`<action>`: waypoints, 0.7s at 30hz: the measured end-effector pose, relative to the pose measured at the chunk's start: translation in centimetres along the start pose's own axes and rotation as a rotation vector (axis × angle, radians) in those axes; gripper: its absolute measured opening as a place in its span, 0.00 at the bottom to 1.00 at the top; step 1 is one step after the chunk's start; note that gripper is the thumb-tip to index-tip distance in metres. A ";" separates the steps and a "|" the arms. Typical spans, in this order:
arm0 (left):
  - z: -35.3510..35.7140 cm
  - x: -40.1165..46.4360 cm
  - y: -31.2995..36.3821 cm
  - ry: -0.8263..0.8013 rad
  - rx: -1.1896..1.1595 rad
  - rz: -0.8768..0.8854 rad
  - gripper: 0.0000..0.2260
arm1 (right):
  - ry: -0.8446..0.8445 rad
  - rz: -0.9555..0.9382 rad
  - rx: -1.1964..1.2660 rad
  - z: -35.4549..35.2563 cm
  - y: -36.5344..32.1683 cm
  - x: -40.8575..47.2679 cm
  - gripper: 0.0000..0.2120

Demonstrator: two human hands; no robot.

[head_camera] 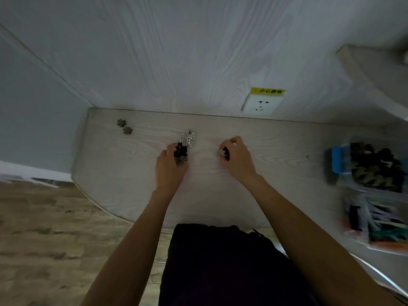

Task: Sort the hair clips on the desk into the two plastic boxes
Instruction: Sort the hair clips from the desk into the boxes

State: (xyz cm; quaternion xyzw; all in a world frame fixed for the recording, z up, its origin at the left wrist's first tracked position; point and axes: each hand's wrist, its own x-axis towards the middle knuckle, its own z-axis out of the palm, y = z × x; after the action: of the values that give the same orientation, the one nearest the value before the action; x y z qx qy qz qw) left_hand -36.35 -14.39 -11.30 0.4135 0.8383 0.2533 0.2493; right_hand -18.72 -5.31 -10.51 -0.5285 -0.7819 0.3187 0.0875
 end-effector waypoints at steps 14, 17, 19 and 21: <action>3.0 -4.3 9.4 -0.161 -0.055 0.322 0.11 | 0.215 0.126 0.440 -8.2 4.5 -7.1 0.07; 5.4 -6.2 16.5 -0.229 -0.169 0.609 0.12 | 0.389 0.145 0.372 -13.3 8.2 -10.3 0.06; 7.9 -7.3 21.3 -0.305 -0.167 0.767 0.14 | 0.500 0.174 0.228 -17.0 10.9 -12.6 0.06; 10.4 -8.2 25.2 -0.366 -0.116 0.868 0.14 | 0.544 0.208 0.081 -20.0 13.5 -14.0 0.08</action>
State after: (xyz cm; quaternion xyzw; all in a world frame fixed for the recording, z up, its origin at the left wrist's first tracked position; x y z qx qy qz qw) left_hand -11.10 -5.49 -1.48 0.7487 0.5149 0.3033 0.2869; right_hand 7.12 -6.36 -0.02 -0.6679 -0.6580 0.2035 0.2819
